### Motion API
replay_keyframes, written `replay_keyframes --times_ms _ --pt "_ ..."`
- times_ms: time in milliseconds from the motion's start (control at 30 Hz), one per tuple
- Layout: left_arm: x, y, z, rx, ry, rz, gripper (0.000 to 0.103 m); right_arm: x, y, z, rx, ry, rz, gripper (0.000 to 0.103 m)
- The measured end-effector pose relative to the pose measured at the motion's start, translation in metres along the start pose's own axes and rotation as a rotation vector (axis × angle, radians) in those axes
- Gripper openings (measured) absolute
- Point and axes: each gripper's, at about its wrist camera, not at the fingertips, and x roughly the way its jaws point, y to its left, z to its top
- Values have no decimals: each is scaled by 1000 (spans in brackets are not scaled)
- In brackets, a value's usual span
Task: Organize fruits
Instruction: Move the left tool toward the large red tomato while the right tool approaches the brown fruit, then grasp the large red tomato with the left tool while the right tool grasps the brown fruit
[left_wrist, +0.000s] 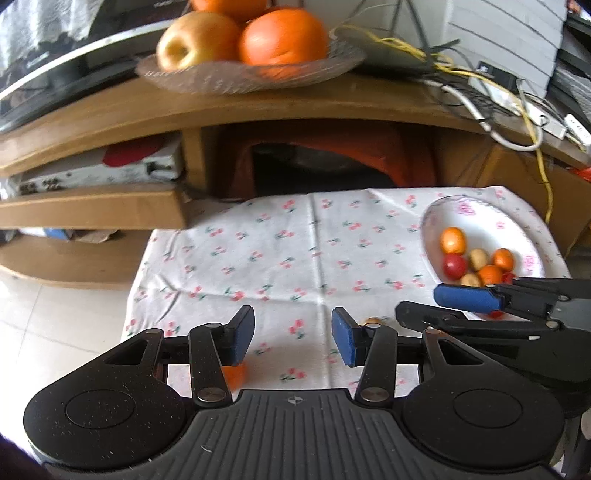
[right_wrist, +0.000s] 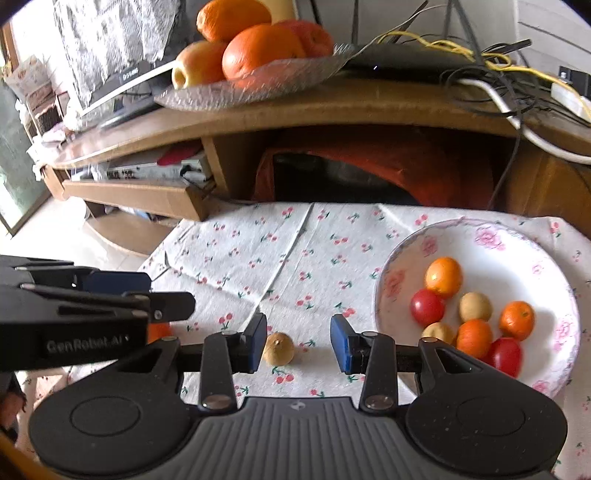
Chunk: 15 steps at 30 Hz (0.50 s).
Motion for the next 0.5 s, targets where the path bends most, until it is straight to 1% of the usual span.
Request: replay_keyframes --times_ms 200,300,367,500 --pt "15 18 -10 -26 65 40 55 17 8 -2 -10 24 6 39" --pt "18 25 -10 -38 59 65 58 24 12 -3 -18 34 7 39" --pt "17 30 -10 -57 56 63 58 29 14 -4 -20 42 10 39" --pt "17 31 -12 -45 56 78 60 37 18 -7 -28 60 8 39"
